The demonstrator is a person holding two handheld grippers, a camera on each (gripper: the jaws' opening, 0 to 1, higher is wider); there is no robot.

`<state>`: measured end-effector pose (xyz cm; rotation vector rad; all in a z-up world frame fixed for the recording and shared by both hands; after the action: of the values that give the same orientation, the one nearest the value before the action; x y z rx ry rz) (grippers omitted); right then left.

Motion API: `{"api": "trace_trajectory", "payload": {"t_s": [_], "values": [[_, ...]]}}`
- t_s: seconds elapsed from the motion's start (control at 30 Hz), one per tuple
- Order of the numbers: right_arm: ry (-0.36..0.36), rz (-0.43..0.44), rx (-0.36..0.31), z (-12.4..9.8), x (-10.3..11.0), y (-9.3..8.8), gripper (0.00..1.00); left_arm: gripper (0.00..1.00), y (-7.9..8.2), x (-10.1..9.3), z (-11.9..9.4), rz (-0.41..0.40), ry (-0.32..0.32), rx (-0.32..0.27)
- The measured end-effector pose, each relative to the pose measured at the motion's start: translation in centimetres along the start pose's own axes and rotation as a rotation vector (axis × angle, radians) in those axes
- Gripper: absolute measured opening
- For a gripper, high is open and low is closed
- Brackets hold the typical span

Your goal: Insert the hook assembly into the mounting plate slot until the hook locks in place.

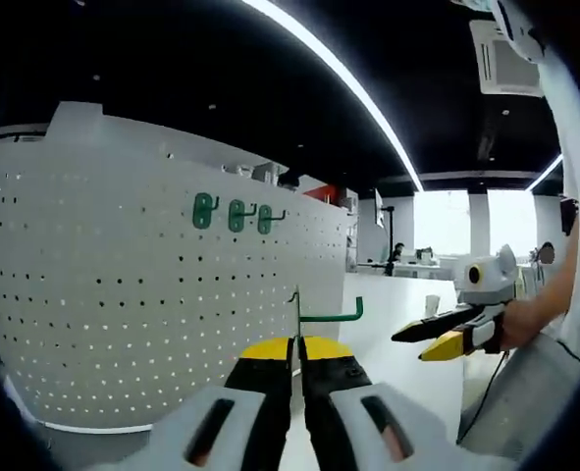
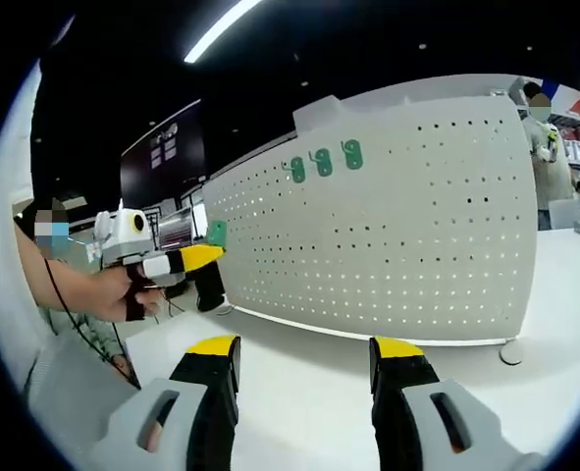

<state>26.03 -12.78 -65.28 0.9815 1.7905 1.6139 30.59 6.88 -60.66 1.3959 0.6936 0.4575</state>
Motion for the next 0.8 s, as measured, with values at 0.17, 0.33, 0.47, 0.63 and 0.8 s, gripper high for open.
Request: {"api": "trace_trajectory", "payload": {"t_s": [0.17, 0.33, 0.47, 0.63, 0.8], "values": [[0.006, -0.005, 0.001, 0.05, 0.1, -0.03, 0.51, 0.02, 0.33, 0.29, -0.28, -0.008, 0.013, -0.014], [0.005, -0.009, -0.001, 0.04, 0.1, 0.04, 0.51, 0.02, 0.44, 0.17, -0.25, -0.001, 0.015, -0.009], [0.005, -0.01, 0.0, 0.04, 0.13, 0.01, 0.51, 0.02, 0.34, 0.2, -0.29, -0.004, 0.018, -0.007], [0.007, -0.014, -0.006, 0.03, 0.18, 0.17, 0.51, 0.02, 0.11, 0.26, -0.36, 0.002, 0.02, 0.005], [0.003, -0.022, -0.026, -0.13, 0.14, 0.78, 0.51, 0.02, 0.13, 0.2, -0.23, 0.002, 0.017, 0.009]]}}
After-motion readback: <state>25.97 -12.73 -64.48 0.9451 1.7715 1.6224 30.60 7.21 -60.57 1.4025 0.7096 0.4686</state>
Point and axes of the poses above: the point that each gripper's makers call its tool centre point, and the gripper's own axes: z roughly forward along the fingers, x roughly to its left, y roughly out of its top, the point moved 4 cm from there along -z, roughly backward along the fingers, and after that the axes turned 5 degrees about -z, right-handed, at the moved point
